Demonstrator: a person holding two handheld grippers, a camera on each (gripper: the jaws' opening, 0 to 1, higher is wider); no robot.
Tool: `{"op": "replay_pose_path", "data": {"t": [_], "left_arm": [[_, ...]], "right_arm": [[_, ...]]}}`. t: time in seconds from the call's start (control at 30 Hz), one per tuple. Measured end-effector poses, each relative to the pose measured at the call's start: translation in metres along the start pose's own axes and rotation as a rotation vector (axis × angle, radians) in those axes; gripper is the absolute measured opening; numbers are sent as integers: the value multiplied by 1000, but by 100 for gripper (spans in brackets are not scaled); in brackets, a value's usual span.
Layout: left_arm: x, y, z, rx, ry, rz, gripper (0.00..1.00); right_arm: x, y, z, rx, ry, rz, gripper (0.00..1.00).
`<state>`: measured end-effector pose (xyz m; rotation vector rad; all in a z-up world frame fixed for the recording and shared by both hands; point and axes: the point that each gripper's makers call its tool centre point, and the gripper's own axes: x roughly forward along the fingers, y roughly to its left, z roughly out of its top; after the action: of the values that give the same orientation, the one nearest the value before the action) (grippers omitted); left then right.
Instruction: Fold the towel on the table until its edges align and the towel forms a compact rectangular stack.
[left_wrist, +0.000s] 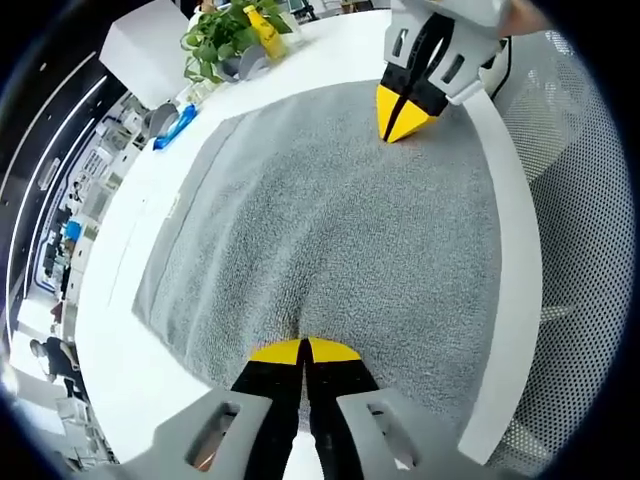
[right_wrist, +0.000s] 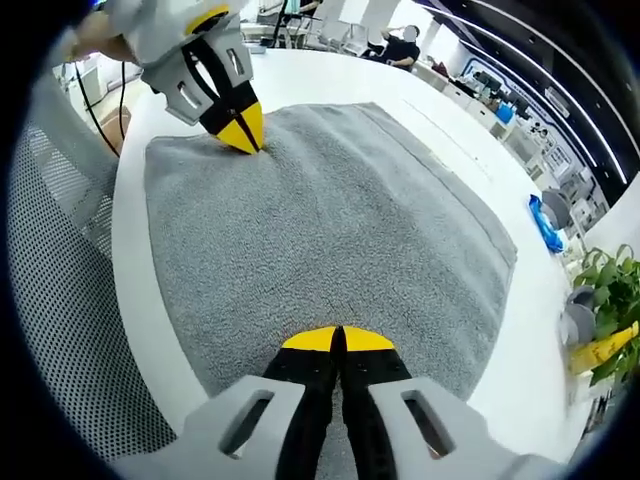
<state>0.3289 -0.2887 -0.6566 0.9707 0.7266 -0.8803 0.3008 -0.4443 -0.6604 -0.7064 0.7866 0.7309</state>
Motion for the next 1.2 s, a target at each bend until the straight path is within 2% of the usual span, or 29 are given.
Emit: {"op": "replay_pose_path", "data": {"t": [0.07,0.13,0.23,0.4,0.6,0.77,0.97,1.13,1.2], "left_arm": [[0,1,-1,-9,8,3,1],[-1,3,-6,-34,43,1,1],[-1,7,-12,-28,93,17,1],[-2,9,-15,-81,87,20,1],[-5,13,-26,-140,138,29,1],[-6,13,-29,-176,143,29,1],[-11,11,-34,-240,136,6,1],[-15,3,-38,-337,90,-39,1],[-15,5,-38,-352,65,-46,1]], "right_arm": [[0,1,1,2,-5,6,0],[1,4,3,13,-25,22,0],[0,13,9,32,-69,66,0],[0,15,11,12,-77,72,0],[2,25,19,30,-108,111,0],[3,27,21,-14,-105,110,0],[1,29,21,68,-126,155,0],[1,32,21,69,-134,170,0],[1,32,21,81,-136,175,0]]}}
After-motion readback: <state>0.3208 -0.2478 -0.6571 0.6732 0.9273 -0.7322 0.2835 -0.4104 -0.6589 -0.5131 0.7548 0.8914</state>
